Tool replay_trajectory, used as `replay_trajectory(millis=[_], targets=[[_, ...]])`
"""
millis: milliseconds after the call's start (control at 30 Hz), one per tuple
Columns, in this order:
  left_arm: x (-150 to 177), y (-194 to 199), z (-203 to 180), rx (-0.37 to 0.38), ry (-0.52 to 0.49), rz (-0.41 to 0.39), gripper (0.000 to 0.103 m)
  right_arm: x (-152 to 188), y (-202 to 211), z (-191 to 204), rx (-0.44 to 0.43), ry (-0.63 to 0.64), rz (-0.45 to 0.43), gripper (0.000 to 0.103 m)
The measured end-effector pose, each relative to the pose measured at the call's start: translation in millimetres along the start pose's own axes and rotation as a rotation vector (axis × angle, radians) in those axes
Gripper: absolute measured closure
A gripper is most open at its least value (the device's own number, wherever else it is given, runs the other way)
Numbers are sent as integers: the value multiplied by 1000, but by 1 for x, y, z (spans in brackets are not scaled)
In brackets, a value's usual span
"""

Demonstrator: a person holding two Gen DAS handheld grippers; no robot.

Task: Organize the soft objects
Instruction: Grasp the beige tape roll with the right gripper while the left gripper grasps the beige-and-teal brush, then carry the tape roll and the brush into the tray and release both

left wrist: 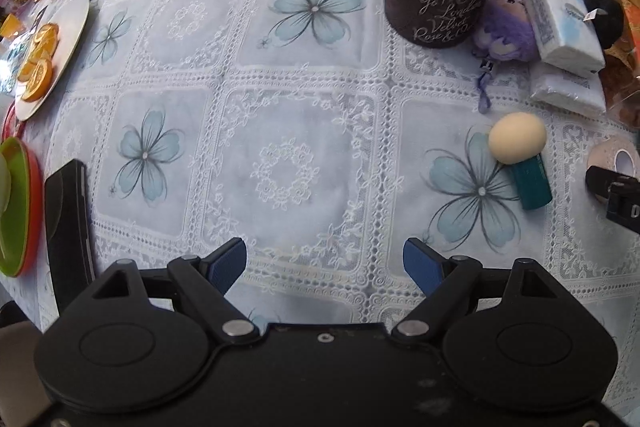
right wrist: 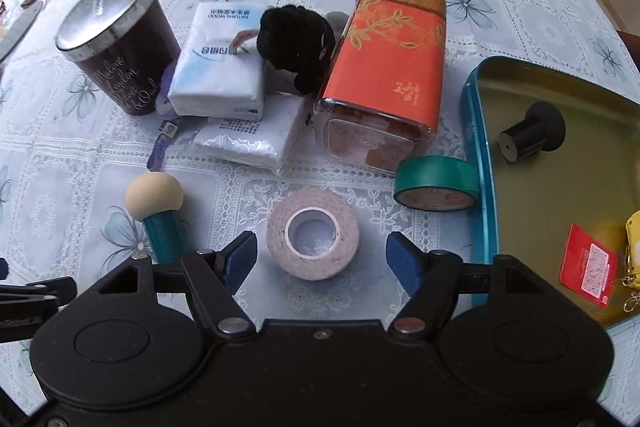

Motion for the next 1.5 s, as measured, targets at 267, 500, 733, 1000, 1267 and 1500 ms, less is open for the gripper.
replay_trajectory(millis=[267,500,733,1000,1267,1500], targets=[[-41,4,-34,102,-42,-63,18,7,20,-4,-13,-29,-32,55],[-75,3,-68,145,-37,-118,17,15,44,-19,-27,-65,-53,55],[-87,11,-93,169,-22,-148,18,15,58,-32,-41,-62,-67,55],[-92,21,-108,164,22,-151,16,9,63,-49,-62,-48,-74,55],[-96,5,-105,173,71,-151,31,4,67,-66,-76,-32,-80,55],[-101,9,-116,207,100,-175,71,1,75,-86,-94,-18,-80,55]])
Point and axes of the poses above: each gripper's, at about its wrist camera, not at the fingertips, and y roughly against the way its jaws point, z to its left, x to its underside, the point moved 9 cm from there along -y, roughly the way its jaws point, and after that the axes turned 15 degrees about -y, right-handed, at the moved point
